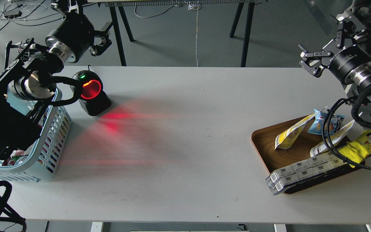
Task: Scan snack and place in basket
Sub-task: 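Raise the right arm and move the right gripper toward the wooden tray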
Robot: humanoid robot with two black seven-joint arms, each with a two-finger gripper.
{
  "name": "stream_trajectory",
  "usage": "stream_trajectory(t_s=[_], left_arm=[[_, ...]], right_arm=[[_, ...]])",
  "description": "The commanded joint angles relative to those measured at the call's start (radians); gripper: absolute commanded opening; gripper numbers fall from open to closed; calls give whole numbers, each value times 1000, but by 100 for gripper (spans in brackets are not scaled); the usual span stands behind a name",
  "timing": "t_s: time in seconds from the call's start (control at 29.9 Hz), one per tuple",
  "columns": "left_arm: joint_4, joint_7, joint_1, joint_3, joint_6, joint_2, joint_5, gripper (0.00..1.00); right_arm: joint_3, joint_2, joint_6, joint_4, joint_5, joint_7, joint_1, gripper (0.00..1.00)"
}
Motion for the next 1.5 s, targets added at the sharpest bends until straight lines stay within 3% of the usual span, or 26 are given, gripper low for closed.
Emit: stream_trajectory(t_s=[0.0,0.33,0.47,0.97,1.27,1.47], left_arm=[[2,0,0,3,8,-3,5,100],[2,0,-1,-5,-1,-2,2,100],[33,0,-7,-66,3,-5,-1,100],[51,2,-18,-81,-15,7,5,100],[39,0,-18,-86,-12,7,3,100],[31,2,-18,-87,-20,20,2,100]], right_arm=[[-11,0,7,-10,-33,0,1,99],[3,26,-5,-28,-36,14,10,99],[-3,25,-2,-31,-36,15,11,99],[-31,-30,11,-14,-45,1,45,99],[-374,-205,-14,92,-42,-2,306,99],[-647,-362,-34,224,-47,-37,516,99]])
